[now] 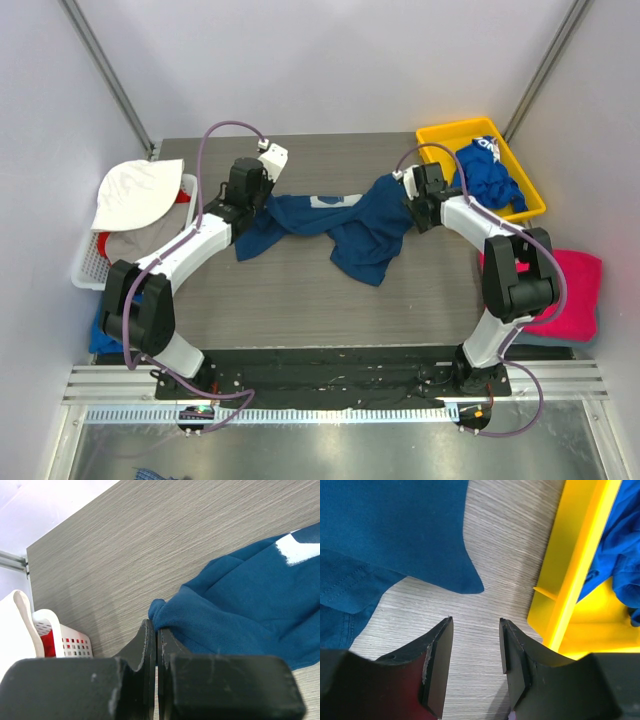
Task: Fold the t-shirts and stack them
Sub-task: Flatten out the tshirt
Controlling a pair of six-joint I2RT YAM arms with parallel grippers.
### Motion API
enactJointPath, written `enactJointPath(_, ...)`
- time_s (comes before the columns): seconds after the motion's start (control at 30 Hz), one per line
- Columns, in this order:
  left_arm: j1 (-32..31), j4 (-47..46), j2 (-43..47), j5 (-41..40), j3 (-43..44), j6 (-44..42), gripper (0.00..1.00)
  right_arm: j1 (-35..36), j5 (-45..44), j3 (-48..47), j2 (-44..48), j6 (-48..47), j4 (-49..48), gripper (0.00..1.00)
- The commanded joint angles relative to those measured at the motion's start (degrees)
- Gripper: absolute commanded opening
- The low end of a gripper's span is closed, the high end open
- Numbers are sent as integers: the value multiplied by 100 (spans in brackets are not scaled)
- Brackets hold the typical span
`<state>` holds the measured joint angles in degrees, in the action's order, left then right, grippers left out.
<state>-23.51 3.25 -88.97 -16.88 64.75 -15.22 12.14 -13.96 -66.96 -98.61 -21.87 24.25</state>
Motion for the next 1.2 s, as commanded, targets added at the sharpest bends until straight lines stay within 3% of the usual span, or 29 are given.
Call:
enactJointPath(0.0, -14, -237, 2, 19, 46, 72, 0, -19, 104, -80, -176, -10, -131, 49)
enactJointPath(0.3, -14, -289, -68, -25, 2, 37, 0, -19, 95, -265, -615, -274, -333, 57)
enactJointPath(0.73, -13, -298, -94, -34, -15, 19, 0, -10, 51, -634, -1002, -423, -395, 59)
enactJointPath(0.93, -13, -298, -77, -69, -41, -7, 0, -19, 77, -678, -1178, -432, -395, 44)
enactJointPath(1.17, -5, -307, -68, -8, -77, 72, 0, -28, 16, -608, -1099, -406, -386, 3)
